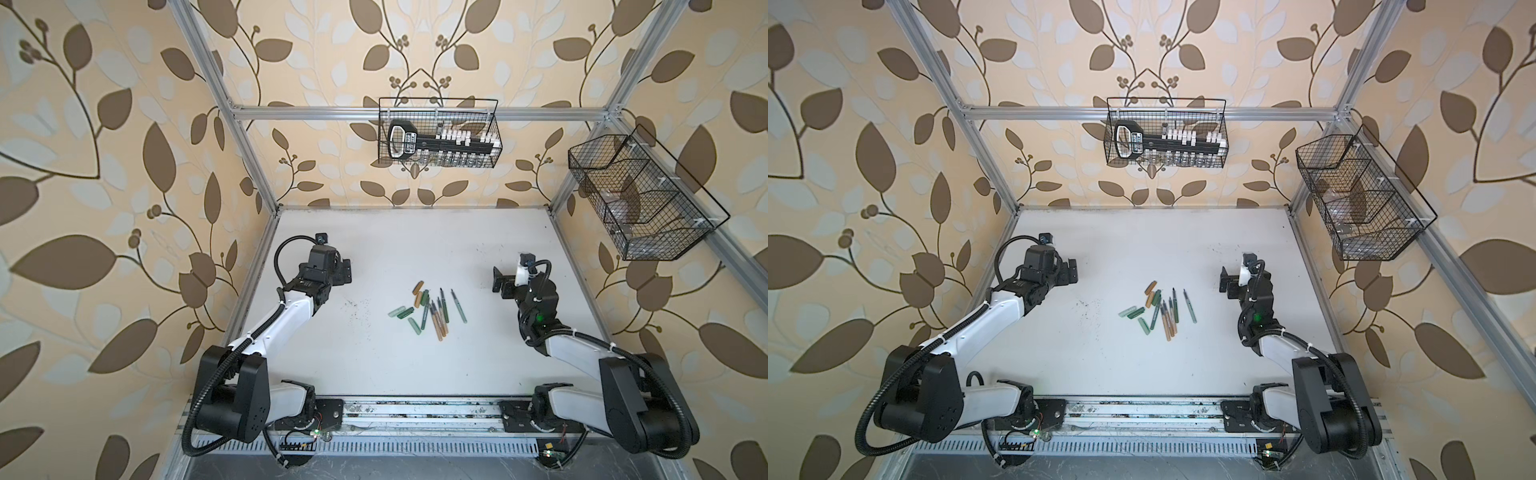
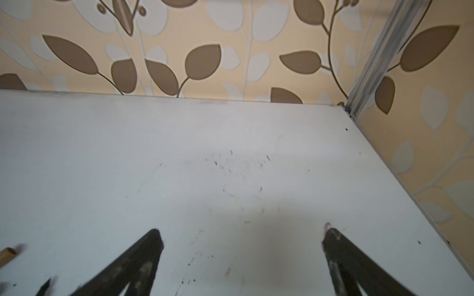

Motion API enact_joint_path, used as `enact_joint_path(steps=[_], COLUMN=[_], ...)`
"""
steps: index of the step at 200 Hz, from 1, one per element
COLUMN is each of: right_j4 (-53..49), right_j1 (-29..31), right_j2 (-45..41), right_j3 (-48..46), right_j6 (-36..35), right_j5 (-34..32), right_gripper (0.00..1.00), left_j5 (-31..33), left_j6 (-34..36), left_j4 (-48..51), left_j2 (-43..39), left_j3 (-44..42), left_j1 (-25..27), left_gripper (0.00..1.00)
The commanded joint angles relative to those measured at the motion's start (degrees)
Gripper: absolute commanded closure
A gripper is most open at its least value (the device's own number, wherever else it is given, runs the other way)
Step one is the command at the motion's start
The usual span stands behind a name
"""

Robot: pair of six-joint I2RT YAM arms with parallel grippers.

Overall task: Insert the pens into the pen caps
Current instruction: 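Move the right gripper over the pens while the left gripper advances toward the pile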

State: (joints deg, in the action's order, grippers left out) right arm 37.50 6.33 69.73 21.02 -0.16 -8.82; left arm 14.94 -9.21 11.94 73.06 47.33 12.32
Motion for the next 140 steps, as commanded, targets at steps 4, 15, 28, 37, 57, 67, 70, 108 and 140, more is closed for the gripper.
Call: enact_joint_path(steps=[4, 15, 28, 37, 57, 67, 70, 108, 140], right_j4=[-18.71, -26.83, -34.80, -39.96, -50.50, -55.14, -56.40, -68.23, -73.73], right_j1=[2.73, 5.05, 8.58, 10.84, 14.41, 15.59, 16.02, 19.04, 19.25], right_j2=[-2.47, -2.61, -2.51, -2.28, -1.19, -0.19, 0.12, 4.90, 11.51], right_j3=[6.15, 9.71, 13.49, 15.79, 20.51, 22.85, 23.38, 28.81, 32.32], right_j6=[0.85, 2.66, 4.66, 6.64, 10.47, 12.40, 12.69, 13.79, 12.36], right_j5=[0.02, -0.01, -0.93, -1.71, -1.40, -0.65, -0.31, 6.38, 10.51], right_gripper=[0.00, 0.00, 0.00, 0.00, 0.00, 0.00, 0.00, 0.08, 0.20], left_j5=[0.86, 1.56, 2.16, 2.42, 2.12, 2.11, 2.09, 0.69, -1.67], left_j6=[-4.53, -5.97, -7.61, -8.69, -11.06, -12.57, -12.96, -15.27, -15.30], left_j4=[13.19, 15.68, 17.32, 18.13, 19.71, 21.29, 21.70, 24.91, 26.48], left_j2=[-1.67, -1.93, -2.77, -3.49, -5.04, -5.51, -5.59, -5.91, -5.73], left_j3=[5.40, 6.43, 7.14, 7.55, 8.63, 9.51, 9.72, 10.59, 11.40], left_j1=[2.23, 3.42, 4.56, 5.27, 6.39, 6.58, 6.65, 7.37, 7.63], left_gripper=[0.01, 0.01, 0.01, 0.01, 0.01, 0.01, 0.01, 0.01, 0.01])
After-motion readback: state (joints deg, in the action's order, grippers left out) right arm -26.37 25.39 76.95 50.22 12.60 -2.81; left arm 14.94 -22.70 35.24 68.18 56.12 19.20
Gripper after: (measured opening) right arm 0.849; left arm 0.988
